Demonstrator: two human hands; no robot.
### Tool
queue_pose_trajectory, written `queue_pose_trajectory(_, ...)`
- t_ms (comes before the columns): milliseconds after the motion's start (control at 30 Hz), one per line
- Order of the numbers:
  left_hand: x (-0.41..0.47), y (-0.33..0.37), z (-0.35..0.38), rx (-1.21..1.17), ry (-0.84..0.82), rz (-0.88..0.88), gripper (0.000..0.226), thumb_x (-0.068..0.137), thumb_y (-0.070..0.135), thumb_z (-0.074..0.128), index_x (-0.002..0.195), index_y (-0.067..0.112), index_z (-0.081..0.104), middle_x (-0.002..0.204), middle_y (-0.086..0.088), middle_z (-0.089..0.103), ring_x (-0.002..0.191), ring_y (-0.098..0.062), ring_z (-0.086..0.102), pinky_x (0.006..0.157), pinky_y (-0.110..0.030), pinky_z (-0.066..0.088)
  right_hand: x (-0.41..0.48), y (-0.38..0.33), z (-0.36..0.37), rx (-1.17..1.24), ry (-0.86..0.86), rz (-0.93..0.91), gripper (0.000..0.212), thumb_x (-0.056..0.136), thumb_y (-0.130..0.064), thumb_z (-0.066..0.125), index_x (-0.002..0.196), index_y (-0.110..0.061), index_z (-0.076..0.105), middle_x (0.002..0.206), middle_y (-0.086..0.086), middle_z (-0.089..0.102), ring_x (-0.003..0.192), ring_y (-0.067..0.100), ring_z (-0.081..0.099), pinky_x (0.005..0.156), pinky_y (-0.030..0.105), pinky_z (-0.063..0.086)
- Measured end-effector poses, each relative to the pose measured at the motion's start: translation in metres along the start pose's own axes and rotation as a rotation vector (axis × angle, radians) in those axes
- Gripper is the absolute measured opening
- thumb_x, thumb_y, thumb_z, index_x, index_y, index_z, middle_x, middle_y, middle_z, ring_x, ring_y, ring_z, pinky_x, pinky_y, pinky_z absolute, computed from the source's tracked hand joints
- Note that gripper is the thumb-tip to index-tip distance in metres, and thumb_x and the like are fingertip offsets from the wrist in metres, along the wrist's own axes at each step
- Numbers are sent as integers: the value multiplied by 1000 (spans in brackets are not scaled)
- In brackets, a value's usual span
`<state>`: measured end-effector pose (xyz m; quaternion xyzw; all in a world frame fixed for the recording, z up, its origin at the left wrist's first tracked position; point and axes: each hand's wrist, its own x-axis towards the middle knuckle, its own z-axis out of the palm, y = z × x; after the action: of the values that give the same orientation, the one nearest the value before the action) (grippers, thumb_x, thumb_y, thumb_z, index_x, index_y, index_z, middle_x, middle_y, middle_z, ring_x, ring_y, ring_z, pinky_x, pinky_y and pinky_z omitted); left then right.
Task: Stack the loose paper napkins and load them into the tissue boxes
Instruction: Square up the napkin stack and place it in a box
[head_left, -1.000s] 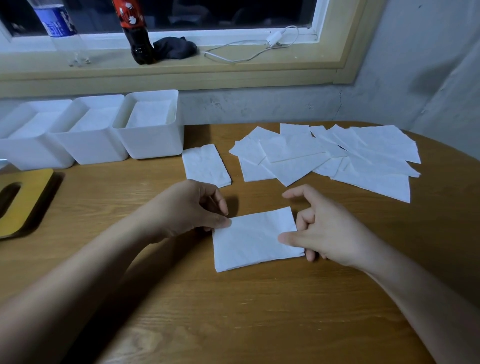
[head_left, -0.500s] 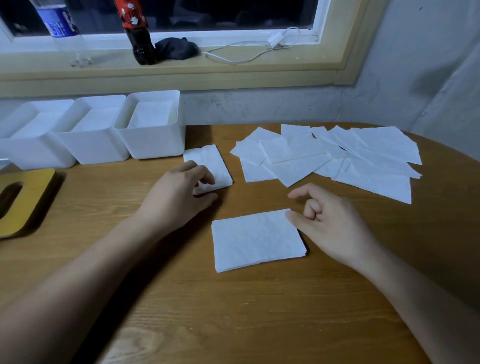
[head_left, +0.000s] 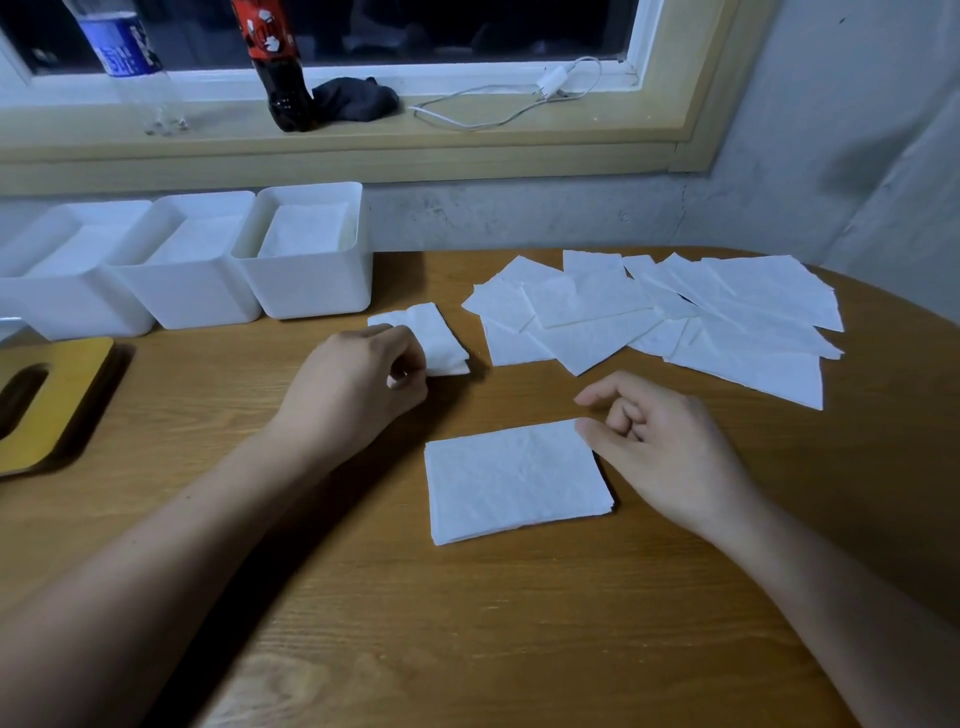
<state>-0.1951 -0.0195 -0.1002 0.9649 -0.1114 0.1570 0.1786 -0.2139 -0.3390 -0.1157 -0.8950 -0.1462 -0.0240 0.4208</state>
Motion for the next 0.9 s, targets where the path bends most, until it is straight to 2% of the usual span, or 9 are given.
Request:
queue_pose_trajectory(100, -2, 15, -12, -226, 29, -42, 10, 94, 25, 77, 91, 33, 71, 88, 17, 72, 85, -3, 67, 70, -18, 52, 0, -2, -1, 32, 51, 13, 17, 96, -30, 78, 111, -34, 71, 72, -8, 64, 63, 12, 59, 64, 17, 46)
queue_pose_trajectory(200, -4, 28, -23, -436, 38, -27, 12, 94, 25, 76, 87, 33, 70, 88, 12, 74, 76, -18, 67, 69, -37, 52, 1, -1, -1, 56, 82, 36, 36, 91, -37, 83, 123, -36, 68, 91, -13, 67, 81, 11, 65, 72, 25, 55)
queue_pose_trajectory(300, -8, 41, -31, -644, 14, 7, 12, 99, 18, 76, 91, 25, 72, 89, 5, 74, 80, -20, 67, 72, -41, 54, 2, -2, -2, 62, 59, 52, 70, 81, -49, 87, 144, -39, 55, 123, -24, 63, 113, 0, 61, 88, 25, 54)
queue_pose_trajectory(400, -13, 52, -37, -909, -32, 32, 7, 98, 17, 75, 94, 13, 71, 86, -1, 71, 78, -15, 62, 71, -25, 49, 2, -7, -5, 176, -13, 116, 92, 73, -65, 86, 153, -45, 45, 144, -29, 56, 134, -5, 52, 108, 29, 46)
queue_pose_trajectory(533, -14, 57, -33, -1070, -70, -21, 13, 97, 21, 72, 95, 8, 68, 79, 4, 64, 76, -11, 55, 70, -18, 46, 1, -14, -7, 562, -95, 116, 54, 90, -41, 82, 140, -29, 66, 135, -9, 73, 130, 11, 67, 114, 49, 50)
queue_pose_trajectory(667, -11, 56, -28, -1046, -103, -178, 4, 103, 3, 66, 106, 4, 65, 77, 5, 62, 73, -12, 55, 69, -25, 50, -1, -18, -8, 642, 29, 110, 31, 98, -25, 72, 129, -23, 73, 128, -11, 77, 124, 8, 70, 109, 39, 55)
queue_pose_trajectory(767, -11, 54, -29, -1003, -169, -226, 18, 99, 20, 75, 112, 8, 70, 83, -3, 64, 75, -17, 57, 70, -31, 51, -1, -19, -10, 672, 10, 115, 30, 100, -18, 70, 130, -20, 73, 126, -7, 78, 120, 12, 73, 102, 31, 59)
queue_pose_trajectory(833, -10, 51, -29, -946, -224, -233, 23, 94, 25, 81, 108, 10, 73, 84, -14, 64, 73, -21, 55, 69, -34, 48, -2, -18, -10, 652, -12, 135, 30, 100, -16, 71, 130, -20, 73, 122, -4, 80, 111, 12, 76, 93, 30, 62)
queue_pose_trajectory(900, -9, 48, -30, -875, -287, -274, 19, 93, 20, 86, 105, 12, 74, 82, -15, 67, 70, -20, 56, 68, -33, 46, -3, -19, -10, 585, -20, 161, 26, 99, -21, 74, 125, -22, 74, 111, 1, 82, 84, 11, 76, 71, 35, 57)
